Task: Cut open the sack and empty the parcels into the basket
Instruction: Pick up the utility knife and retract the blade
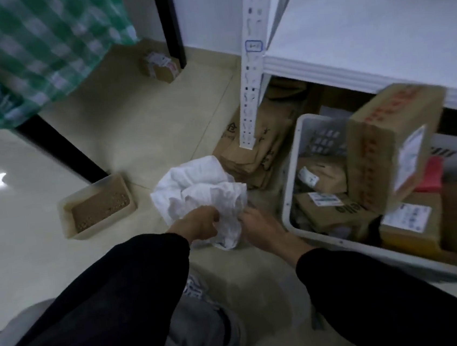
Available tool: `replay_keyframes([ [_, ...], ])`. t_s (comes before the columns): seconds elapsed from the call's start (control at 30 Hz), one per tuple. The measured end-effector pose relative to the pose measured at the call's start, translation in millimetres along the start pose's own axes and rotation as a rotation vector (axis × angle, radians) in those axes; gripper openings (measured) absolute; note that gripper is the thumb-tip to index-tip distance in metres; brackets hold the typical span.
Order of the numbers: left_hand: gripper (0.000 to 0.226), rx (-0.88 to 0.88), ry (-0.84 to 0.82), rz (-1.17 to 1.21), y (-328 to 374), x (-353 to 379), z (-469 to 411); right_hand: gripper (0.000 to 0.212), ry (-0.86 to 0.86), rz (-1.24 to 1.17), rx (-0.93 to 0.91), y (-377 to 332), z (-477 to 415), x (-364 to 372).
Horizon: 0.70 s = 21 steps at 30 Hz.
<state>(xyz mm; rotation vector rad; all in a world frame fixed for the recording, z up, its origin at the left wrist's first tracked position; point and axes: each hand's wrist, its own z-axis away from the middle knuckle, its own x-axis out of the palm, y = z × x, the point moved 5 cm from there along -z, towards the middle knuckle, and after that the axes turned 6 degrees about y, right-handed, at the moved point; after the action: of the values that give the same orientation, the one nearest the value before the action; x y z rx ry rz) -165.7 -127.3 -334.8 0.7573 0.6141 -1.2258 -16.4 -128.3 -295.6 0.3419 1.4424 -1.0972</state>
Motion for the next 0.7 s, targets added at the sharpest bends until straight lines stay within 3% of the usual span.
replay_keyframes([
  [0.1, 0.059, 0.014, -0.119, 0.06, 40.7, 23.3, 24.9, 0.023, -0.046, 0.034, 0.039, 1.2, 55.3, -7.4],
  [0.23, 0.055, -0.05, -0.4, 0.129, 91.3, 72.7, 48.8, 0.016, -0.129, -0.016, 0.17, 38.7, 102.3, 13.7],
  [0.43, 0.07, 0.123, -0.326, -0.046, 175.0, 124.9, 46.4, 0.025, -0.258, -0.152, 0.412, 104.8, 173.4, 39.9],
  [0.7, 0.056, 0.159, -0.299, -0.022, 220.0, 180.2, 24.1, 0.027, -0.24, -0.213, 0.68, 169.2, 236.8, 72.8],
])
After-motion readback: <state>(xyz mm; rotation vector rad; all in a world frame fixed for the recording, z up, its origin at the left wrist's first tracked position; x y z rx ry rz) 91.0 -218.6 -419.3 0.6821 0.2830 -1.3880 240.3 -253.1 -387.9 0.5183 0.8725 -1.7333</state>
